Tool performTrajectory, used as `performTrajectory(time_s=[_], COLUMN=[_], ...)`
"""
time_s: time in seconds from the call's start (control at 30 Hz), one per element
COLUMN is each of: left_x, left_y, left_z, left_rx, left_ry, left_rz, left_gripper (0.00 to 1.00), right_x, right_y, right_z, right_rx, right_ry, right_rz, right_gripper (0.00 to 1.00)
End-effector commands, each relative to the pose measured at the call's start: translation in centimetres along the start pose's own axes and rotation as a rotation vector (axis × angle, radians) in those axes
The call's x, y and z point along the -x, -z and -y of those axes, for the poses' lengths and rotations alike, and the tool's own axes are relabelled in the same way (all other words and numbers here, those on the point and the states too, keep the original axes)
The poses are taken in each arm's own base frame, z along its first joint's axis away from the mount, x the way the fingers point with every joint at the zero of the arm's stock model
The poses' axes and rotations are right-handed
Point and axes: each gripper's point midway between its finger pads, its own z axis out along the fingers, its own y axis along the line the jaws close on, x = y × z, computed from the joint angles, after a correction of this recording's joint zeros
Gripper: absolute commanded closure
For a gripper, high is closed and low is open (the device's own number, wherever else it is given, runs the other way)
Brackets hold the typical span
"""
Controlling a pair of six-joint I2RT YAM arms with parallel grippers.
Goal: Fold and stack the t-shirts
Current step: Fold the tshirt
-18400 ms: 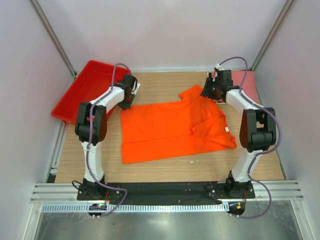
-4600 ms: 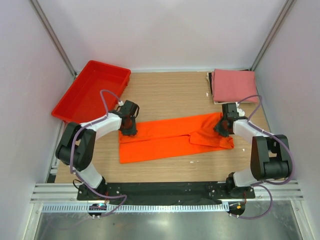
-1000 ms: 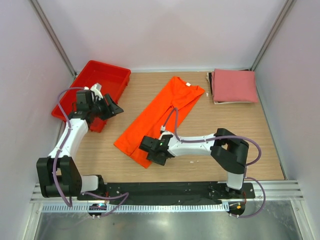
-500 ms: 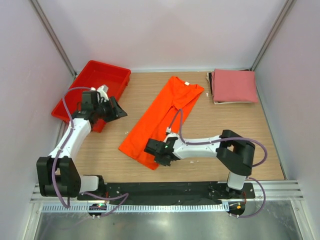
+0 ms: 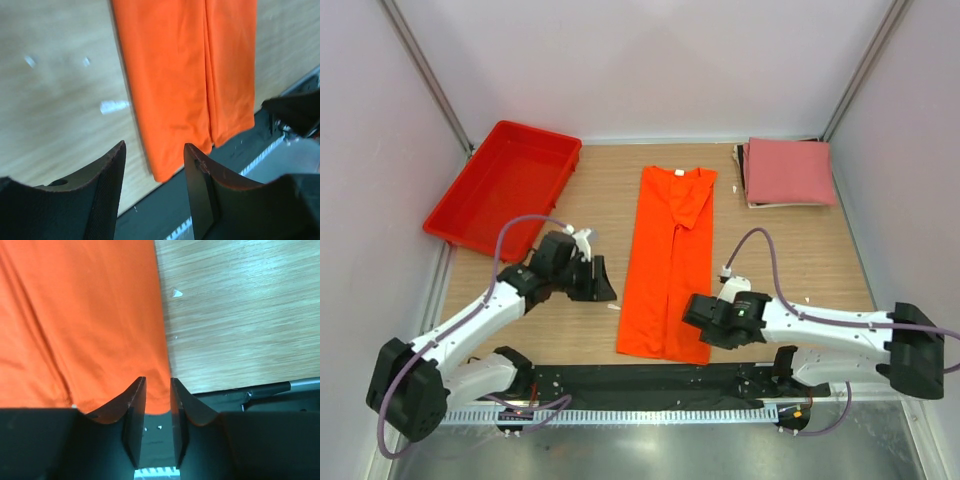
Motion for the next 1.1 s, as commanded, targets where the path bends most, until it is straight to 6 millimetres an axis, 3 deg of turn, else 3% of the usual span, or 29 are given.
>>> performTrajectory(time_s=[0.0,0.03,0.1,0.23,0.37,0.57,0.63,0.77,0.9,1.07], left_x=[-2.2,-3.3,-4.7,-6.7,-8.1,-11.9,-12.8,-11.1,-9.8,-11.0], left_y=[-1.0,-1.2,-1.9,-2.7,-3.1,-4.5,-4.7,-3.8,-2.7,-2.8], left_z=[0.9,1.4,0.5,1.9,2.9,0.5,0.0,0.9,2.6,3.6], left_rx=[-0.010,-0.012,0.041,0.006,-0.006,0.088,0.110,0.132,0.089,0.036], left_ry=[0.054,0.045,0.041,0.027,0.008,-0.015,-0.031,-0.082,-0.093,-0.091], left_rz=[0.015,-0.001,-0.012,-0.056,-0.093,-0.210,-0.240,-0.215,-0.189,-0.187], left_gripper=[0.49,0.49,0.48,0.50,0.60,0.83,0.84,0.87,0.85,0.81], right_x=[0.8,1.0,0.7,-1.1,-2.7,-3.5,-3.2,-2.0,-2.6,-3.8], right_y=[1.3,1.8,1.9,0.9,-0.6,-1.7,-1.5,0.0,0.6,-0.4], right_z=[0.4,-0.2,-0.5,-1.6,-0.8,0.1,0.4,-0.7,-1.6,-1.6], right_rx=[0.057,0.102,0.137,0.191,0.148,0.126,0.107,0.124,0.151,0.166], right_ry=[0.017,0.007,0.001,0.013,0.032,0.033,0.039,0.050,0.069,0.044], right_rz=[0.025,0.029,0.009,-0.066,-0.122,-0.140,-0.131,-0.101,-0.146,-0.180], right_gripper=[0.67,0.64,0.64,0.71,0.77,0.81,0.81,0.82,0.83,0.85])
